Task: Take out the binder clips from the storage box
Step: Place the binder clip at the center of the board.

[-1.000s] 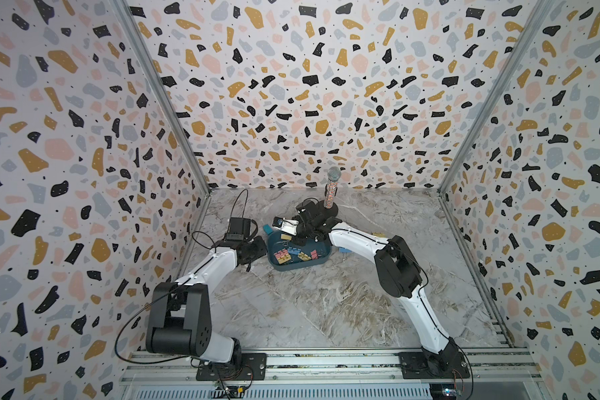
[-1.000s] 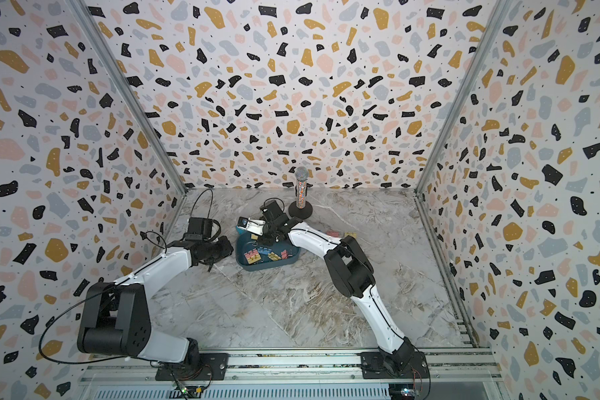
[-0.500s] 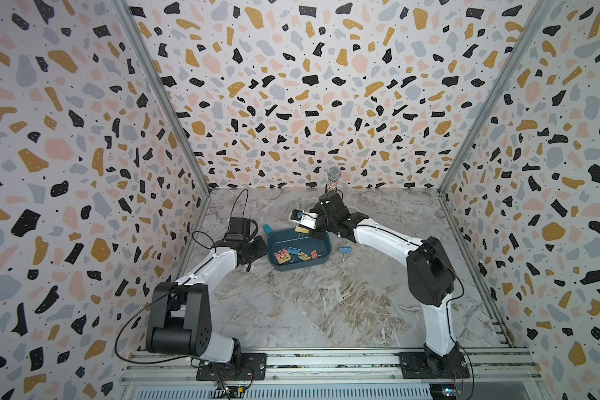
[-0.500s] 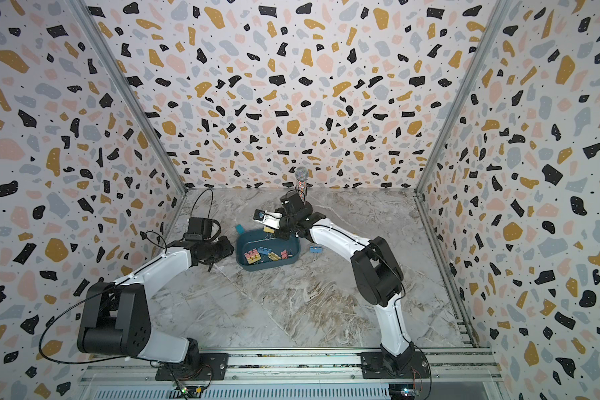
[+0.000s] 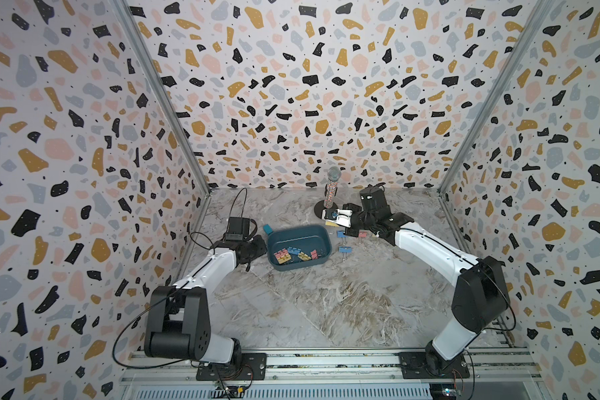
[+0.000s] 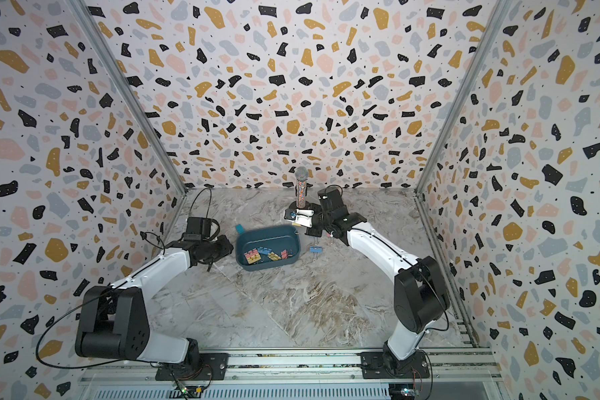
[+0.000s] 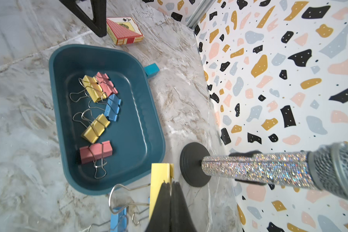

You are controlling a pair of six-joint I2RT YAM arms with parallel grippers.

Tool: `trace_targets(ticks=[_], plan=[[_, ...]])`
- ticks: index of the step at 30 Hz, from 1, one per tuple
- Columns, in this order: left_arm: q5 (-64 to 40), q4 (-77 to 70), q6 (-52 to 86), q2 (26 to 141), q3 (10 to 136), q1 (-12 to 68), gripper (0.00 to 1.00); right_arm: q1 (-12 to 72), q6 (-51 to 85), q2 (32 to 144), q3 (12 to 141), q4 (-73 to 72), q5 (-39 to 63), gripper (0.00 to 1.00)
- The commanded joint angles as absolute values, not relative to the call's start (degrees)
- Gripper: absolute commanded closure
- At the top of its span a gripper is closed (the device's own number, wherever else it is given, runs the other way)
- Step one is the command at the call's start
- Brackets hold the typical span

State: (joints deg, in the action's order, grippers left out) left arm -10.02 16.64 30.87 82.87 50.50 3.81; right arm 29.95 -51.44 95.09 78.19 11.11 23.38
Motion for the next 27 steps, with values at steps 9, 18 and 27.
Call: trace_targets(ticks=[9,18,27], plan=[[-9.8,16.3,30.7,81.4,49.4,3.5,0.7,22.8,-57.2,86.6,68.3,12.5,25.3,1.0],[-10.4,16.0,31.4,80.9,48.8,3.7,0.7,18.7,-57.7,85.2,63.3,11.2,25.2,1.0],[-11.5,15.5,32.0,80.4,48.1,3.7,0.7,14.1,-60.3,85.5,59.6,10.7,27.7,1.0]])
